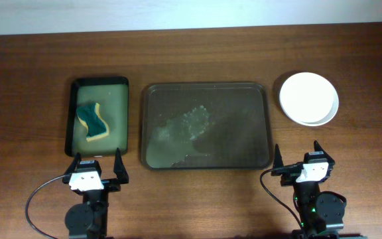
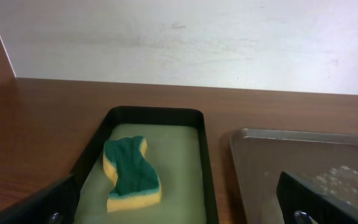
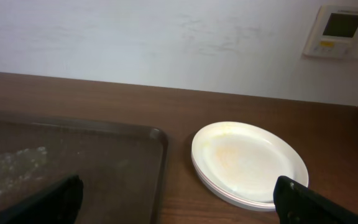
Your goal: Clean dirty plates on tray and stack at the side
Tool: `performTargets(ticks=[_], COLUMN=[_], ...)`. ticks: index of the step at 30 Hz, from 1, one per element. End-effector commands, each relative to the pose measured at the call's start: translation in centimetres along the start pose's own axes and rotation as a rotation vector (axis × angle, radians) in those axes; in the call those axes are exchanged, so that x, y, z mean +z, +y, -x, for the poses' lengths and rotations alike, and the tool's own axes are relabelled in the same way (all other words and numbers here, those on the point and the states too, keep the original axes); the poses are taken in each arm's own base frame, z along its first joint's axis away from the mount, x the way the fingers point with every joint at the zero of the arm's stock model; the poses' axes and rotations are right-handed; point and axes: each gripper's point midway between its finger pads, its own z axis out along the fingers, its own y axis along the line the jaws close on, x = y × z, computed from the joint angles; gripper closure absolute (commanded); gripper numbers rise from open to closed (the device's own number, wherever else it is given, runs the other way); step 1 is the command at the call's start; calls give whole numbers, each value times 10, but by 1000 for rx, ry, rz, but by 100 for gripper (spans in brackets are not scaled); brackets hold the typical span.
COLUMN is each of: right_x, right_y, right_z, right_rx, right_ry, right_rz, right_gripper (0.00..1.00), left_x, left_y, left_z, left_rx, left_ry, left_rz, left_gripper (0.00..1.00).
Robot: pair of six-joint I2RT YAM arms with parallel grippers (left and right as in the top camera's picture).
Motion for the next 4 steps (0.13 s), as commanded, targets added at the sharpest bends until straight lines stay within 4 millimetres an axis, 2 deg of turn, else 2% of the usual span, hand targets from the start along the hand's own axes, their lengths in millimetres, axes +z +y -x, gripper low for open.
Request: performTargets(ticks=[1,4], right_x=[0,0], right_y=[0,0], right_z=[-3,-3], right_rx=[6,6], right_ry=[5,5], right_rz=[-2,-2], right_gripper=[2,2], left_x=[0,0], left_y=[0,0], left_z=[-1,-1], left_rx=[-9,-9], left_ry=[-3,-3], left_rz=[-1,-1], left_gripper=[1,1])
